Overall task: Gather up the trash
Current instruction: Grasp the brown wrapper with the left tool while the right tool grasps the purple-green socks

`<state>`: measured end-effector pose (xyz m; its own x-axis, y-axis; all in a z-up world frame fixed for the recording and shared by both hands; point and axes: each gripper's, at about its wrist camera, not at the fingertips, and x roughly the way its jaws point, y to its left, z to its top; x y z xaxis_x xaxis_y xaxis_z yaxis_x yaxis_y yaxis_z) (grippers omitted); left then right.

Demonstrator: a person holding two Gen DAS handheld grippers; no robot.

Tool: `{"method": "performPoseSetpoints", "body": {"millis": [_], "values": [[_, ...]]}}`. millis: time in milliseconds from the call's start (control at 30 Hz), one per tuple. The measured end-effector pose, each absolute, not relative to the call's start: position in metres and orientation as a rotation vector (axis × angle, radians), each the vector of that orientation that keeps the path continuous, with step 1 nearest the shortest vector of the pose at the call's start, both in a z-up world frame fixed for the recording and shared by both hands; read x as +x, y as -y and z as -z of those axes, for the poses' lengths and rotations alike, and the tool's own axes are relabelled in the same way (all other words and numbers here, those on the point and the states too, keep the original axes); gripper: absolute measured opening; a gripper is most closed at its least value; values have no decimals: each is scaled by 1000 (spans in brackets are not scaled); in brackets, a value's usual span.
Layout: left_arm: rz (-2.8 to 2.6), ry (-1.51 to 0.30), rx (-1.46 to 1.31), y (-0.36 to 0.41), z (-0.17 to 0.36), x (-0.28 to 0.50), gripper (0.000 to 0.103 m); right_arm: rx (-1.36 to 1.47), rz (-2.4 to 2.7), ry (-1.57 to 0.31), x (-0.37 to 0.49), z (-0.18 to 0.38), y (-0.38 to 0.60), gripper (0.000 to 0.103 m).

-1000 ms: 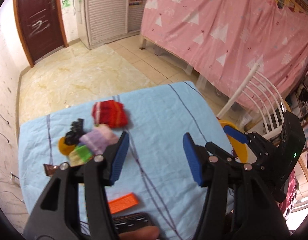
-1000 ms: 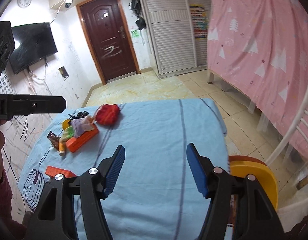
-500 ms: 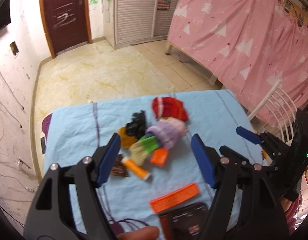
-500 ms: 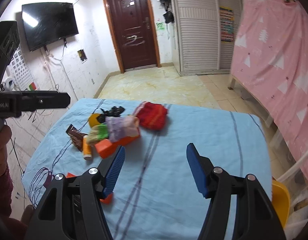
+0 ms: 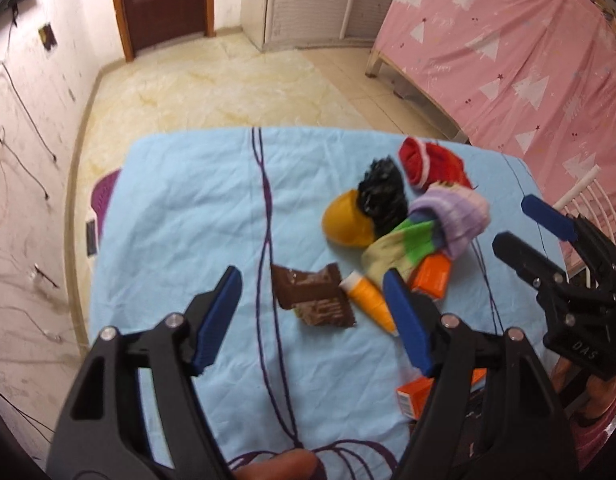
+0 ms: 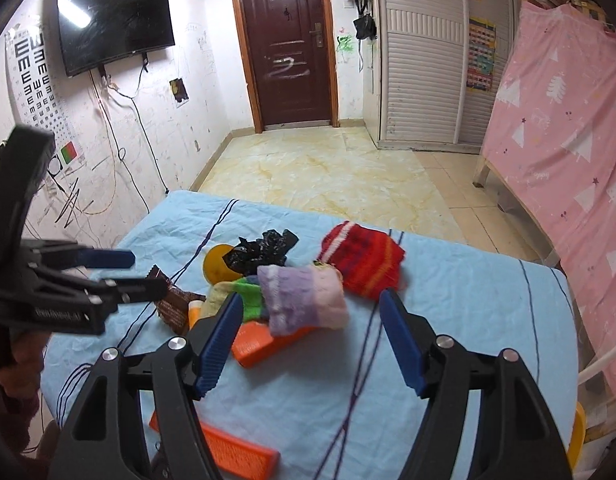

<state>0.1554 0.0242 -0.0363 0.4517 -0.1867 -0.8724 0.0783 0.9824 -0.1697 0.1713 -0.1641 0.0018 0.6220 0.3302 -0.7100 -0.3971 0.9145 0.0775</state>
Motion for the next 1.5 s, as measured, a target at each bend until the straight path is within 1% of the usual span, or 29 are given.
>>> {"method": "performPoseSetpoints", "body": {"millis": [33,67,100,200,367,433,467,533,600,633,833,867,900,933,1000,1067,1100,1167,1267,1500], "values": [[169,-1102,-121,-25,39,157,66,-91,-420,-801,173,0,161,64],[179,-1125,-142,-26,45,160,62,-93,-424,-803,175,1,159,64],[191,-1144,-156,-27,50,162,55,-93,-429,-806,177,2,157,64],[209,-1176,-185,-29,58,165,47,-83,-447,-818,182,6,152,65],[231,-1191,-196,-29,65,168,45,-92,-448,-844,191,16,143,65],[233,-1197,-193,-29,68,168,36,-93,-450,-859,194,20,140,65],[234,-1203,-190,-28,68,167,27,-94,-451,-870,197,23,138,65],[232,-1198,-181,-28,68,166,24,-106,-448,-882,200,28,136,65],[227,-1183,-155,-25,65,164,15,-108,-444,-893,203,33,134,66],[227,-1180,-147,-24,65,164,14,-109,-443,-897,204,34,134,67],[220,-1151,-106,-19,57,160,13,-136,-422,-890,205,39,134,68],[218,-1146,-105,-20,54,159,13,-144,-416,-882,204,38,134,65],[215,-1143,-105,-20,52,158,13,-146,-413,-878,203,38,133,61],[211,-1141,-104,-21,51,157,13,-153,-411,-879,203,39,133,54],[200,-1133,-99,-22,47,154,13,-161,-406,-875,201,38,133,47],[190,-1129,-95,-23,44,152,13,-162,-406,-874,199,37,134,34],[188,-1128,-93,-23,44,152,13,-159,-408,-871,198,36,135,32],[180,-1122,-89,-23,41,149,13,-151,-412,-866,196,34,137,22],[175,-1112,-84,-22,36,145,13,-127,-419,-843,189,27,142,20],[151,-1080,-43,-12,23,138,13,-77,-433,-786,166,5,158,20]]}}
